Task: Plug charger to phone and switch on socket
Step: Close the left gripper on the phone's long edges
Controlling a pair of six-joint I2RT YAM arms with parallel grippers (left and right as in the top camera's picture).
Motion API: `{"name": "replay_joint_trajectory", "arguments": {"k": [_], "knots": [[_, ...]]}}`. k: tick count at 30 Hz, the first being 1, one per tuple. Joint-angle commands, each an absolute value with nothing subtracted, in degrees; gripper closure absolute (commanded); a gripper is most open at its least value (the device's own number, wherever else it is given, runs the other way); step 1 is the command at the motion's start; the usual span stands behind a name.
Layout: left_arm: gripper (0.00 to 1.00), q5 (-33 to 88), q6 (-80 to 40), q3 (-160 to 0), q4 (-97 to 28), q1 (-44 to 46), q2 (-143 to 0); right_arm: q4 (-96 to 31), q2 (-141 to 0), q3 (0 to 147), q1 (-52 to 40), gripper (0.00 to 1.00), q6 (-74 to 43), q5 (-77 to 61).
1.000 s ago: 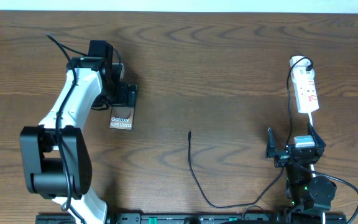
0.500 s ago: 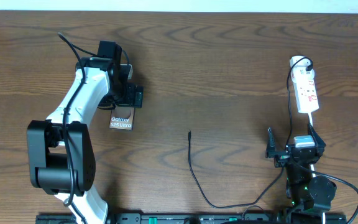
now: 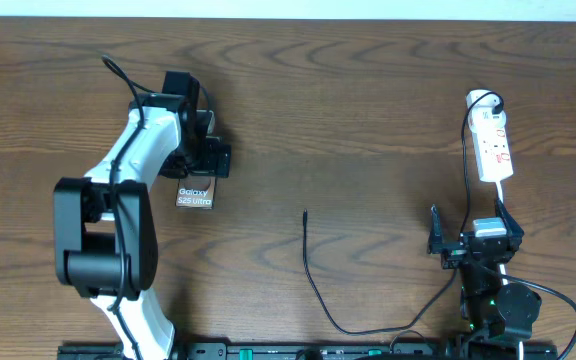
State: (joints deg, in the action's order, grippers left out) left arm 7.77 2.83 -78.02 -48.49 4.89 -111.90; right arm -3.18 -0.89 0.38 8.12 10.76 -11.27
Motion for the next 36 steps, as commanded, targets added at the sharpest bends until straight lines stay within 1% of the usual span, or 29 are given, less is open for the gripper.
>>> {"name": "replay_joint_trajectory", "arguments": {"k": [1,36], "knots": [[0.04,6.74,2.76,-77.01,-47.94,4.91,-113.86,-3.44,-0.71,0.32,7.81,0.01,10.11,-11.05],[0.04,1.65,2.76,-76.82,-45.19,4.91,-115.66,-3.44,-0.71,0.32,7.81,0.01,10.11,-11.07]]}}
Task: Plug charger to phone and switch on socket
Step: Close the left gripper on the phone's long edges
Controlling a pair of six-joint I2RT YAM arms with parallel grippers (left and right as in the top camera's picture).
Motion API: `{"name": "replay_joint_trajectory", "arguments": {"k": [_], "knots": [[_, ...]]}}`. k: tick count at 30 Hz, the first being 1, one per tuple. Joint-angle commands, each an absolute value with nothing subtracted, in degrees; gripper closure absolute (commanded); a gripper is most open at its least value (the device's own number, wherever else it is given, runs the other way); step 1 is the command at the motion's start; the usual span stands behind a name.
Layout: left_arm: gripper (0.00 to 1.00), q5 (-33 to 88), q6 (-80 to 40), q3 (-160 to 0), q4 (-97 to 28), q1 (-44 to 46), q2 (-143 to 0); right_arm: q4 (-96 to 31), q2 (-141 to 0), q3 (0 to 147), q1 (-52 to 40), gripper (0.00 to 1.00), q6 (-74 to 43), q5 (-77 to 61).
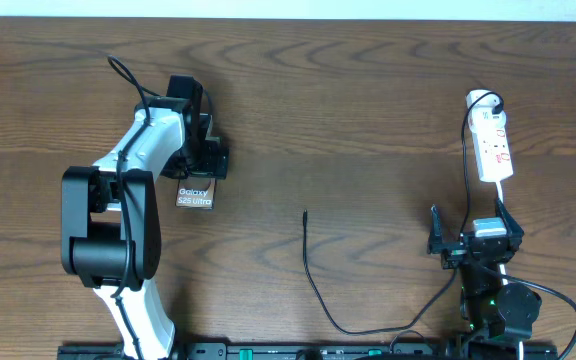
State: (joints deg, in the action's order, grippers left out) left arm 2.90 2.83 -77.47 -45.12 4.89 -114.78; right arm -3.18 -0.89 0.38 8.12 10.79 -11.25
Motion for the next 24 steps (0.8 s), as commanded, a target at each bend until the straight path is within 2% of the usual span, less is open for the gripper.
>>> {"name": "replay_joint_trajectory", "arguments": {"k": [1,24], "knots": [[0.04,1.67,2.76,-76.82,-45.25,4.91,-115.66,-3.44,-0.71,0.32,7.81,0.01,10.11,-11.07],[0.03,2.35,2.74,-72.10,-40.99,4.91,-115.66,-3.44,-0.71,0.32,7.81,0.01,10.11,-11.07]]}}
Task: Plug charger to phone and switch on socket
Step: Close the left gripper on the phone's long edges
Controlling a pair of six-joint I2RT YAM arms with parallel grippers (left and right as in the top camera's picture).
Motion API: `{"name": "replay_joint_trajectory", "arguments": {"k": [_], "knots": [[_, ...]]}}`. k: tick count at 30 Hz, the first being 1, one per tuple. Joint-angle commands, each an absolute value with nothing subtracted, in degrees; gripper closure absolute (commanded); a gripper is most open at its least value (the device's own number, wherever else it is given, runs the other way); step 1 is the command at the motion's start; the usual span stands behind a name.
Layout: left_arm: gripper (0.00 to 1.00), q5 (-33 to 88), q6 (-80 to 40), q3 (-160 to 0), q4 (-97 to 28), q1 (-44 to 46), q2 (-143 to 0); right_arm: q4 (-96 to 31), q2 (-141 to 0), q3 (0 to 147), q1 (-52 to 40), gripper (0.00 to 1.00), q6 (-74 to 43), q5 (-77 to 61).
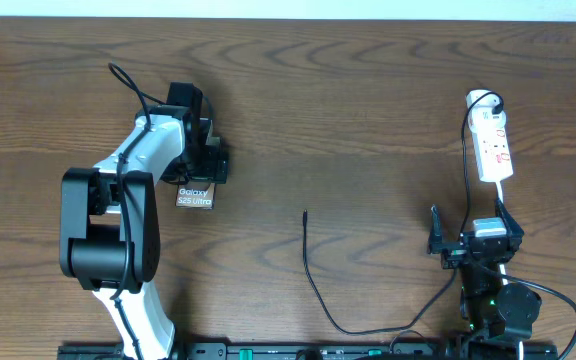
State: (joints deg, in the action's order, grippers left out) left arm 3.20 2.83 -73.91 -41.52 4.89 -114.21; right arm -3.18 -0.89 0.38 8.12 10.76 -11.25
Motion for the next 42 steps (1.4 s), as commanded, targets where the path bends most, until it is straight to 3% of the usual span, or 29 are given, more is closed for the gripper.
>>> {"name": "replay_joint_trajectory", "arguments": {"k": [1,42], "knots": [[0.03,2.35,2.74,-72.10,-40.99,4.91,-115.66,-3.44,-0.71,0.32,7.81,0.01,10.11,-11.07],[0.03,4.49,2.74,-71.46,-42.11,4.91,-115.66,-3.44,-0.71,0.32,7.81,0.01,10.11,-11.07]]}}
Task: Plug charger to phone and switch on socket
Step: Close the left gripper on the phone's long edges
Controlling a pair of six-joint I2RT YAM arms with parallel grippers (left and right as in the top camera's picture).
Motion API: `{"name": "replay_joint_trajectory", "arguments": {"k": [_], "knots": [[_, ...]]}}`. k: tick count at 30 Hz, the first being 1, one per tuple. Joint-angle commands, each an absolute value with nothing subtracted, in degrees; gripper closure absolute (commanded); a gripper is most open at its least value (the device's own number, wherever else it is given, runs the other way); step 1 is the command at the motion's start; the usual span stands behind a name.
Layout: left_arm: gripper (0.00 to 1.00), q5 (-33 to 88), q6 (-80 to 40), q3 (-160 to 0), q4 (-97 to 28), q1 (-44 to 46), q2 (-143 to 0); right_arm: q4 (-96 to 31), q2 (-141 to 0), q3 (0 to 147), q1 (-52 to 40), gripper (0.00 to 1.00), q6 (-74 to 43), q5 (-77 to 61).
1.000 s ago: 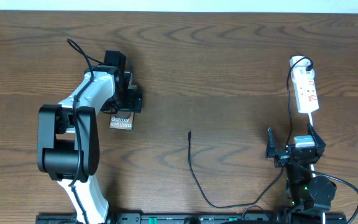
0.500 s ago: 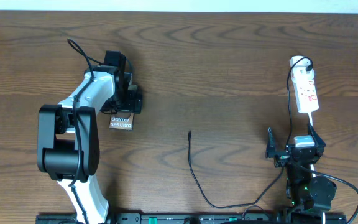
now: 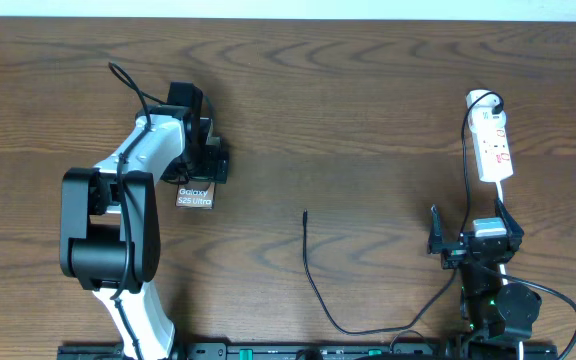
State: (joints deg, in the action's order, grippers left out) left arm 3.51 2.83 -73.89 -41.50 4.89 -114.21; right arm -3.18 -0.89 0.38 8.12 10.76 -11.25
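The phone [image 3: 195,197] lies left of centre, its white "Galaxy S25 Ultra" label showing. Its far end is hidden under my left gripper [image 3: 206,163], which sits low over it; the overhead view does not show how the jaws stand. The black charger cable has its free plug end [image 3: 305,213] lying loose mid-table. From there it curves down toward the front edge and then off to the right. The white power strip [image 3: 493,145] lies at the far right with a plug in its far end. My right gripper [image 3: 436,238] rests below the strip, holding nothing.
The left arm's white links [image 3: 133,170] and black base joint [image 3: 98,225] take up the left front of the brown wooden table [image 3: 368,120]. A cable from the power strip runs down past the right arm base [image 3: 498,305].
The left gripper stood over the far end of the phone at every moment. After the first moment the arm's elbow shifted slightly and the wrist settled a little further back. It has held still since. The phone, the cable, the strip and the right arm kept their places.
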Motion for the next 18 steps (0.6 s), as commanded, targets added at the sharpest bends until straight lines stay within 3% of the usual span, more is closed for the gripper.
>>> {"name": "replay_joint_trajectory", "arguments": {"k": [1,9,13,18], "knots": [[0.03,4.49,2.74,-71.46,-42.11,4.91,-115.66,-3.44,-0.71,0.32,7.81,0.01,10.11,-11.07],[0.05,4.49,2.76,-71.46,-42.13,4.91,-115.66,-3.44,-0.71,0.32,7.81,0.01,10.11,-11.07],[0.18,4.49,2.76,-71.46,-42.13,4.91,-115.66,-3.44,-0.71,0.32,7.81,0.01,10.11,-11.07],[0.23,4.49,2.74,-71.46,-42.13,4.91,-115.66,-3.44,-0.71,0.32,7.81,0.01,10.11,-11.07]]}}
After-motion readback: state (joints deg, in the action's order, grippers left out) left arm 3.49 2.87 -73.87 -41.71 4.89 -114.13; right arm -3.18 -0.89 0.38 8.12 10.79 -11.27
